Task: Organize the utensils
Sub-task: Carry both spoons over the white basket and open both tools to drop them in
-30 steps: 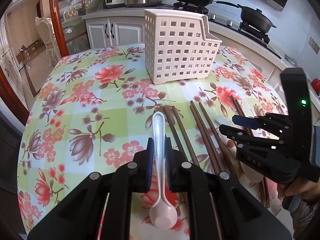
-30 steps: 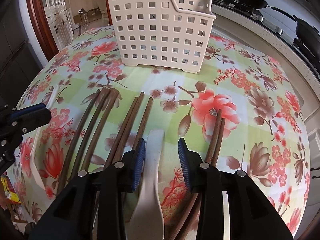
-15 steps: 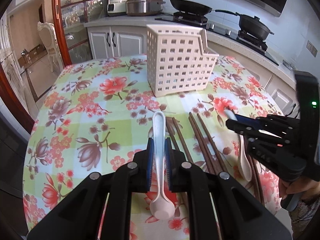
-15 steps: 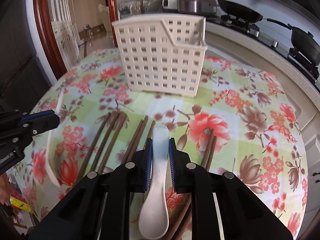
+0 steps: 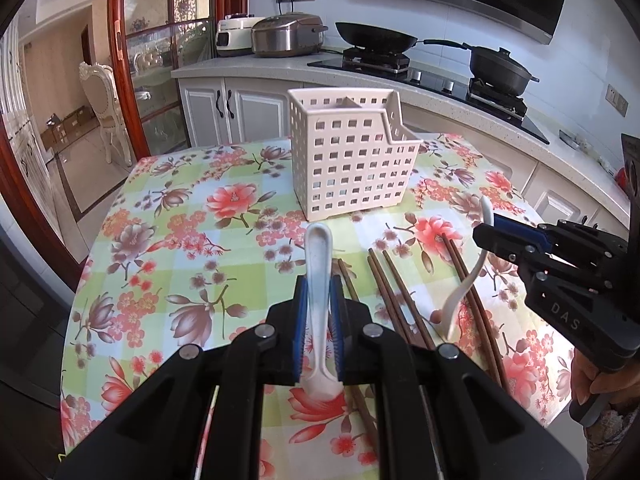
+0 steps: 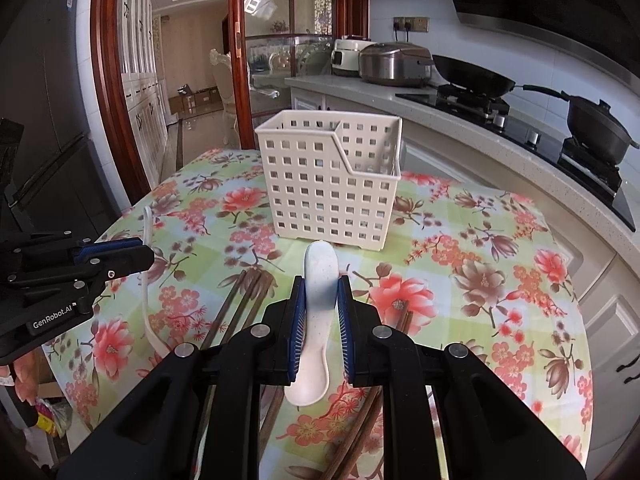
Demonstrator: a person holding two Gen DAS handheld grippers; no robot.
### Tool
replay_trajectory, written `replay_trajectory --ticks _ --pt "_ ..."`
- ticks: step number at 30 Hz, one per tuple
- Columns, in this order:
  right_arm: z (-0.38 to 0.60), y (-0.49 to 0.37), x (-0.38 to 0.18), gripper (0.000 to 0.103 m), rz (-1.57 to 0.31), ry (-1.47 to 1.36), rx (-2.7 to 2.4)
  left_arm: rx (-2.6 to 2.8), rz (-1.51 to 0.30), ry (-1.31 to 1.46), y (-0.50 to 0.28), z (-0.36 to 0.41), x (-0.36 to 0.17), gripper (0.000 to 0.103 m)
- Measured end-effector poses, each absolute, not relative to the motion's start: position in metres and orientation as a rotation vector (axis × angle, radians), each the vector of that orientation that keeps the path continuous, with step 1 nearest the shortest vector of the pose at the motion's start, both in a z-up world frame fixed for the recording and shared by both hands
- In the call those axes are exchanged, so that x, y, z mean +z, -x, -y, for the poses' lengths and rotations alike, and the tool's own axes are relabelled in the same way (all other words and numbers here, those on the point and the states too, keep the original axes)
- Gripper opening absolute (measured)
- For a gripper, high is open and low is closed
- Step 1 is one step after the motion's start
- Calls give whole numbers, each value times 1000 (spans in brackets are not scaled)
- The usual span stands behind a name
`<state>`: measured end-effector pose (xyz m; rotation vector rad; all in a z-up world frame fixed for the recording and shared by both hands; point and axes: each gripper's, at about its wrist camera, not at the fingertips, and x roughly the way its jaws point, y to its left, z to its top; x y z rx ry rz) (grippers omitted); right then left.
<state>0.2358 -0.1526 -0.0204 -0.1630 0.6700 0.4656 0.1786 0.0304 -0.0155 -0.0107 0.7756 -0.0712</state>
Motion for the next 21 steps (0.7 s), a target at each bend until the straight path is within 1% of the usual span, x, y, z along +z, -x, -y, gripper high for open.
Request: replay_trajectory --ticks 4,9,21 --pt "152 -238 -10 15 -636 172 458 -72 -745 -2 -180 -28 -4 11" --pt "157 -255 13 15 -595 144 448 -70 -696 -7 -195 -28 23 11" --pt "163 -315 78 15 -511 113 418 -86 -570 -90 -241 -5 124 11"
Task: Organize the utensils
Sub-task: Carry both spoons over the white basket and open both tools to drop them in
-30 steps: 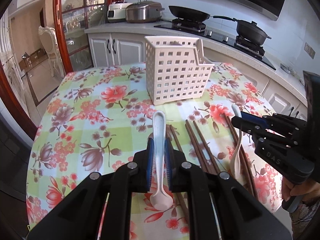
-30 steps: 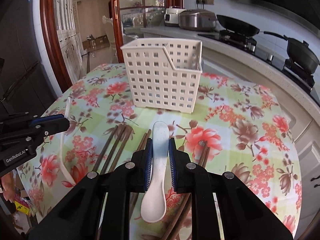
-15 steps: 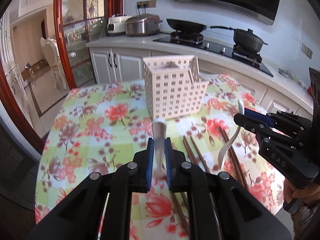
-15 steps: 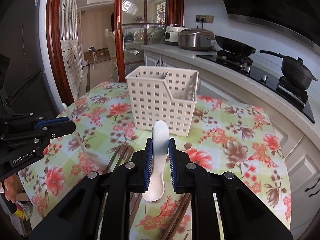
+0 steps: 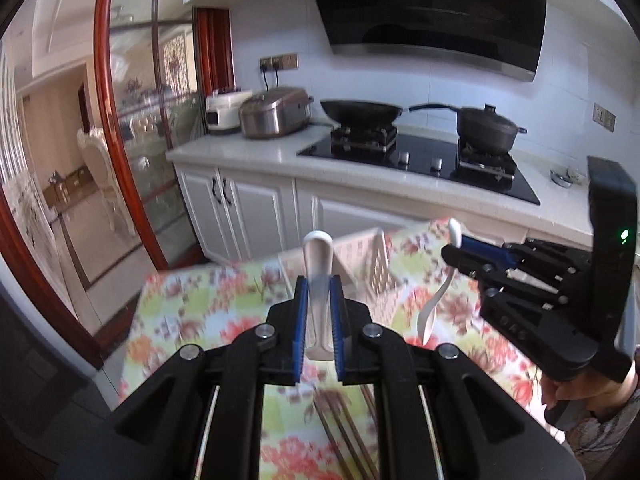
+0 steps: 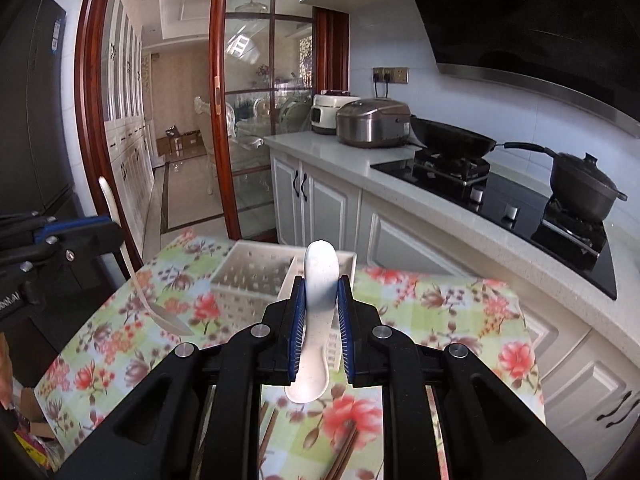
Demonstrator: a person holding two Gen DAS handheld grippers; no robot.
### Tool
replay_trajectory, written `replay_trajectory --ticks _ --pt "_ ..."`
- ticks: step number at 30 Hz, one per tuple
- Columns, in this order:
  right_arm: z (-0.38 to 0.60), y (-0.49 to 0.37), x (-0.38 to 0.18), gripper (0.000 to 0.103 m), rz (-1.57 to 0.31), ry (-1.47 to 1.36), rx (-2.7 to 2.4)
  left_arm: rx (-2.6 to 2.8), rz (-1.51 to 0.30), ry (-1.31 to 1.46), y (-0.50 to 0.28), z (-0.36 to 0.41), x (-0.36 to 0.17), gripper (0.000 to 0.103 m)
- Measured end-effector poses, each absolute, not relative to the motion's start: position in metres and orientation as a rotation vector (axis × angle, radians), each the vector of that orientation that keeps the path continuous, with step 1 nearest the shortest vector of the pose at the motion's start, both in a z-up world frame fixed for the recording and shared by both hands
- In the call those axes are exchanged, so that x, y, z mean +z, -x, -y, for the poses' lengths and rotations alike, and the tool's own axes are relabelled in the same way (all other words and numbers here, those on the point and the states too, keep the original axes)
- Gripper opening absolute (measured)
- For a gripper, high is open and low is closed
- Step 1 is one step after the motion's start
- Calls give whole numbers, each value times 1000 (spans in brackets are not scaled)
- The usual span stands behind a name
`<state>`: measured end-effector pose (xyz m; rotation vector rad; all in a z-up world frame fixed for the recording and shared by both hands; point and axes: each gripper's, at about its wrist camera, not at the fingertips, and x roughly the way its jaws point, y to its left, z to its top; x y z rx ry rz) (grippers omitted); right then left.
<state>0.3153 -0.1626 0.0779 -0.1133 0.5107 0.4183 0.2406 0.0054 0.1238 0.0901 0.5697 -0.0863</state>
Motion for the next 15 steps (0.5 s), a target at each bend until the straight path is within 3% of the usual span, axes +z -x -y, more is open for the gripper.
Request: replay_trajectory --ticks 9,15 --pt "151 -350 105 15 -447 121 425 -56 -491 -137 -285 10 172 11" --pt "136 -373 93 15 -432 134 448 -56 -550 -77 -326 -1 141 11"
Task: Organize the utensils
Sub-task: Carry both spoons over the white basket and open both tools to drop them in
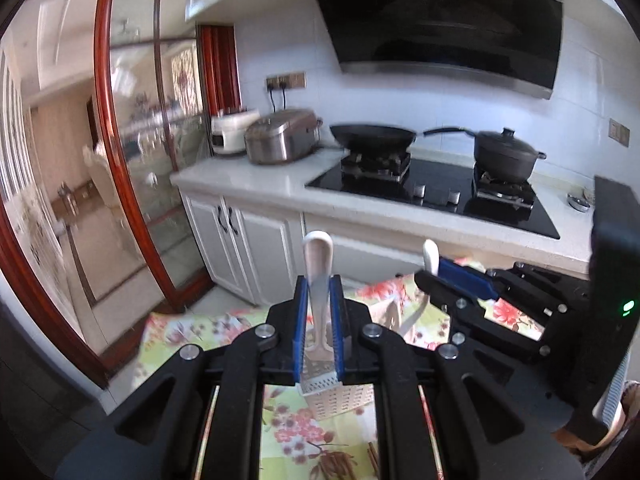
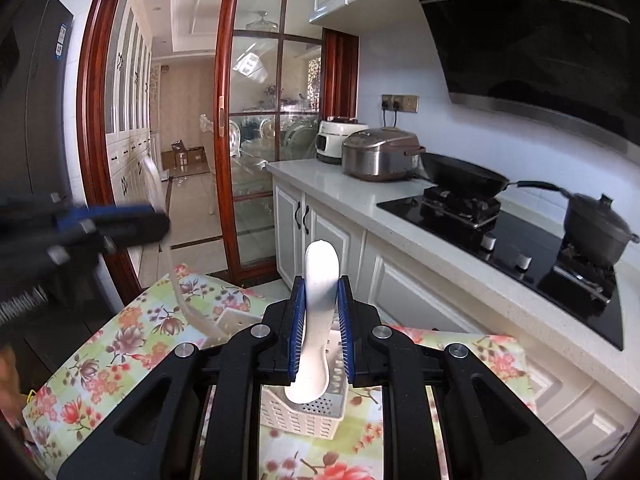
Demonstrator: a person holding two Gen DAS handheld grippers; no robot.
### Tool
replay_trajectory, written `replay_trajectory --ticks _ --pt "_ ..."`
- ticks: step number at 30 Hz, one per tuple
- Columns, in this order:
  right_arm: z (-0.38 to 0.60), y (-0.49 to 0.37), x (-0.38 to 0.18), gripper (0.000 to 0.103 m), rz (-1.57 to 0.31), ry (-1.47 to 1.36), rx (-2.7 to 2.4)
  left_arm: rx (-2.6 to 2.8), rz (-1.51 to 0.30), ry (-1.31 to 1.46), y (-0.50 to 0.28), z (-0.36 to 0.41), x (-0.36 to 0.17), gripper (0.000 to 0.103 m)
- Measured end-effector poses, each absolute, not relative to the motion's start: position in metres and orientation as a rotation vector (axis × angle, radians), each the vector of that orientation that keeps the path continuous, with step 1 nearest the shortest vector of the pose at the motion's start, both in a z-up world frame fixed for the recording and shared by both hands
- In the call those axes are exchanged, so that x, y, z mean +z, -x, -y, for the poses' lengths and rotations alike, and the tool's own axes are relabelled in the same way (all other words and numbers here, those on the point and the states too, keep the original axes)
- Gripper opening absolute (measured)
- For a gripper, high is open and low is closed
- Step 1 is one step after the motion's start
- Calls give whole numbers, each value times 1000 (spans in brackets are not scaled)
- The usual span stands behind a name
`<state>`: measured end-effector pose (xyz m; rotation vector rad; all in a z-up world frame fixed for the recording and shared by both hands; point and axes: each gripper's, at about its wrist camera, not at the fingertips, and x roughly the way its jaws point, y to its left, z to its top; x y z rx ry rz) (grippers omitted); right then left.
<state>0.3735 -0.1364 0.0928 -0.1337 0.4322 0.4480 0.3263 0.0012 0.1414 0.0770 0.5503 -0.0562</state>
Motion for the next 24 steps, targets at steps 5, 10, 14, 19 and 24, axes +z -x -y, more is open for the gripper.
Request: replay_trajectory --ticks 5,10,14,19,24 --pt "128 -403 58 15 -521 134 461 -58 -658 -38 -359 -15 83 11" --pt "126 -424 35 17 -587 99 479 -75 -732 -6 -382 -23 44 11" --pt "123 -431 26 22 -610 93 486 -60 -752 23 -387 -30 29 16" --pt "132 -419 36 22 -586 73 478 -14 -715 45 -368 -45 36 41" --pt "159 -380 52 27 -546 59 452 72 -624 34 -318 -59 55 76"
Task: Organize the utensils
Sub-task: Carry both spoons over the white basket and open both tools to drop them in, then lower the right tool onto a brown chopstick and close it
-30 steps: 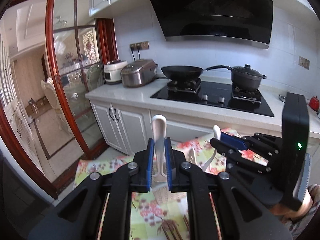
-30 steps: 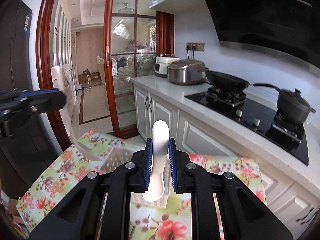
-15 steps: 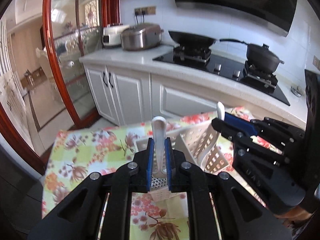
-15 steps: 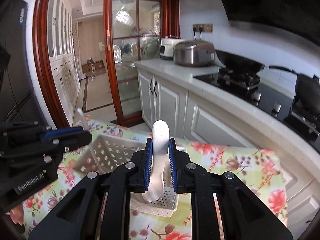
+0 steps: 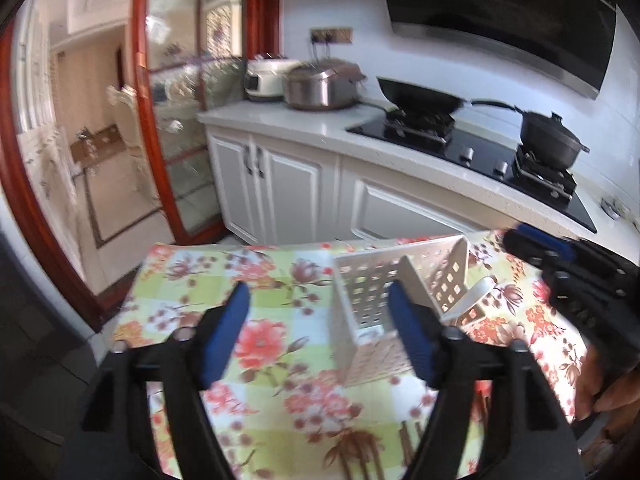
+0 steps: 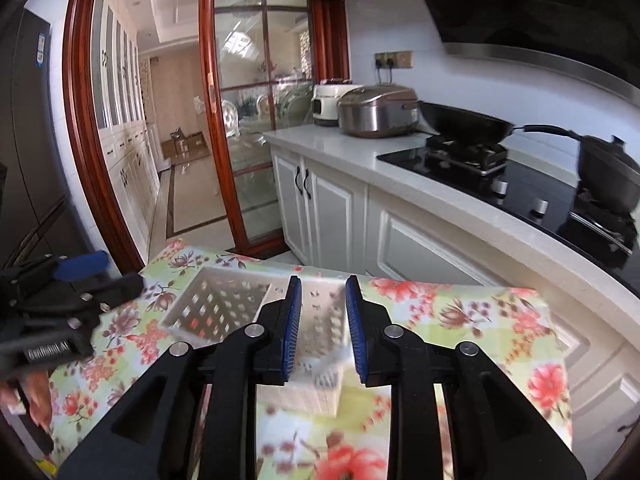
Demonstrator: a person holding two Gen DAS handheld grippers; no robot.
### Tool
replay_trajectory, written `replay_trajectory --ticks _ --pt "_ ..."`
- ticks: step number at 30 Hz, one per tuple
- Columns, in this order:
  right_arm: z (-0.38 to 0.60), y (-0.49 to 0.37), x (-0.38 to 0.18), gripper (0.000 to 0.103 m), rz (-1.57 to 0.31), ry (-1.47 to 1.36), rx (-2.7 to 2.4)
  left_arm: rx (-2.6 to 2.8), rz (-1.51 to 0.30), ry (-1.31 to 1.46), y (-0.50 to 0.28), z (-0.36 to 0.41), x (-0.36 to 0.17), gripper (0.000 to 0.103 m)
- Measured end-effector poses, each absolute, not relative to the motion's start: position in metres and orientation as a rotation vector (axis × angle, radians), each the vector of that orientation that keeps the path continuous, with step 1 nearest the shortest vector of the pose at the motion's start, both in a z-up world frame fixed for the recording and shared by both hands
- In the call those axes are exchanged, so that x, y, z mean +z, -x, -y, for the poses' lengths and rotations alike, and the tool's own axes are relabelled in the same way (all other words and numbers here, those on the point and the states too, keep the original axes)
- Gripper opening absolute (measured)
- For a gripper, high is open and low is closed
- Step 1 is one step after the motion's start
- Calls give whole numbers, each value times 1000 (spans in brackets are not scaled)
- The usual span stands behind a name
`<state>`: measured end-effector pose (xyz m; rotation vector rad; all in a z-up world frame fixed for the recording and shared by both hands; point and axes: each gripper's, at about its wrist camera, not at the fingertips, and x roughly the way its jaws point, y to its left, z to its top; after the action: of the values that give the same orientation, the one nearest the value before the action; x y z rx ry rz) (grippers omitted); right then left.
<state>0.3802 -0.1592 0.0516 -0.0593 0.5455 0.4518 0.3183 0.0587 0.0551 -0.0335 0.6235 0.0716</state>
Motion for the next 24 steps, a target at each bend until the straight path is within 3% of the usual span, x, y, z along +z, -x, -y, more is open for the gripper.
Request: replay_trajectory --ticks 6,14,24 --pt "191 -315 39 33 -556 41 418 161 -521 49 -242 -65 51 97" --pt "215 -244 -17 33 -615 26 358 136 -519 123 -167 -61 3 98" --pt "237 -230 -88 33 -783 -22 270 116 -655 159 -152 -49 -60 98"
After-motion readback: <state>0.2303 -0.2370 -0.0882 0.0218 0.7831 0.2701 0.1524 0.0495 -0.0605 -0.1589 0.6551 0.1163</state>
